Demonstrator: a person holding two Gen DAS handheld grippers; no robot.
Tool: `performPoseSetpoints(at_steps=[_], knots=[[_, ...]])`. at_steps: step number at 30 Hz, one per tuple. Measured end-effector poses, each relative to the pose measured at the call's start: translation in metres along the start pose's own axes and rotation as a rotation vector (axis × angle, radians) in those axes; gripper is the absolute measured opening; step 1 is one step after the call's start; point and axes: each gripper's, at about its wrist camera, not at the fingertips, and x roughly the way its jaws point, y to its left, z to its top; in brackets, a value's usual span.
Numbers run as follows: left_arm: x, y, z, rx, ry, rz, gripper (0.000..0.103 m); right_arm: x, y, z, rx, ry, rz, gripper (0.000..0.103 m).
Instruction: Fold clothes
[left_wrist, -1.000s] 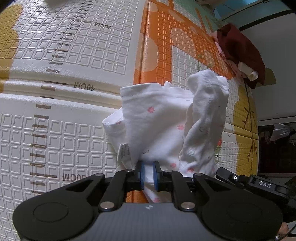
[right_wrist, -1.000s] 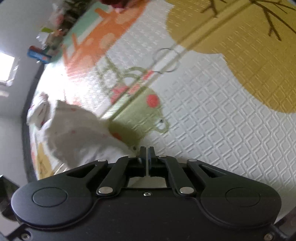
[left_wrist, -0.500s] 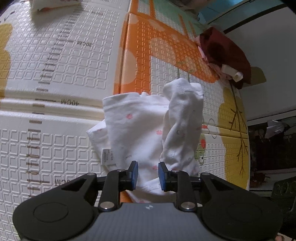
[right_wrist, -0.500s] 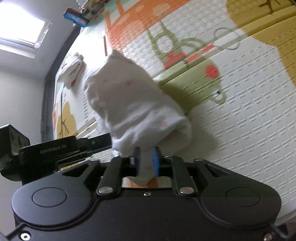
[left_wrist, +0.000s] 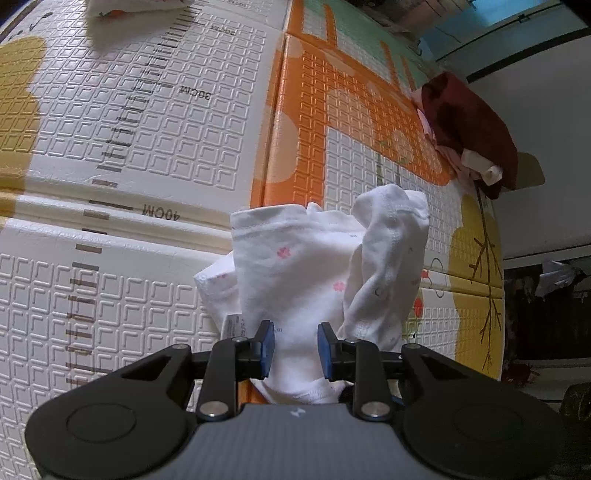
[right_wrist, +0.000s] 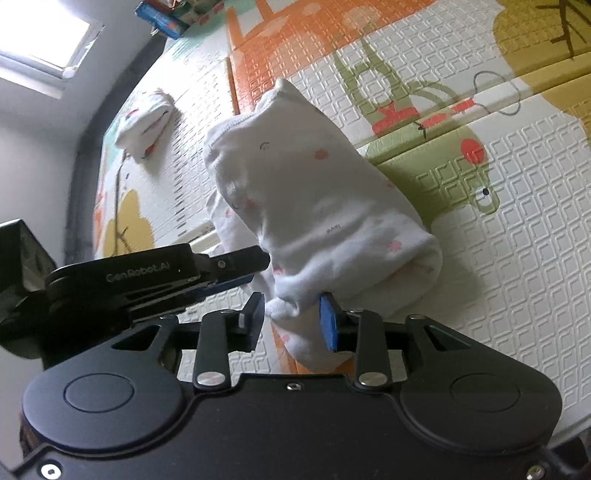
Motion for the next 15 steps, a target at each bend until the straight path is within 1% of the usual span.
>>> performPoseSetpoints(at_steps=[3,5,8,10,15], knots=[[0.0,0.0,0.002,-0.005,0.001,-0.003,0.029,0.008,0.003,-0.001,0.021,-0.005,-0.05,0.031],[0.0,0.001,0.002,-0.006,-0.002,-0.005,0.03,0.014,0.004,0.0,0.036,-0.008,-0.072,0.019],[-0.002,0.002,0.001,-0.007,-0.01,-0.005,0.033,0.015,0.005,-0.003,0.013,-0.023,-0.086,0.008],[-0.004,0.005,0.001,-0.01,-0.017,-0.008,0.035,0.011,0.007,-0.004,-0.011,-0.032,-0.085,0.006],[-0.008,0.01,0.004,-0.028,-0.027,-0.012,0.037,-0.009,0.008,-0.009,-0.082,-0.028,-0.087,0.005]])
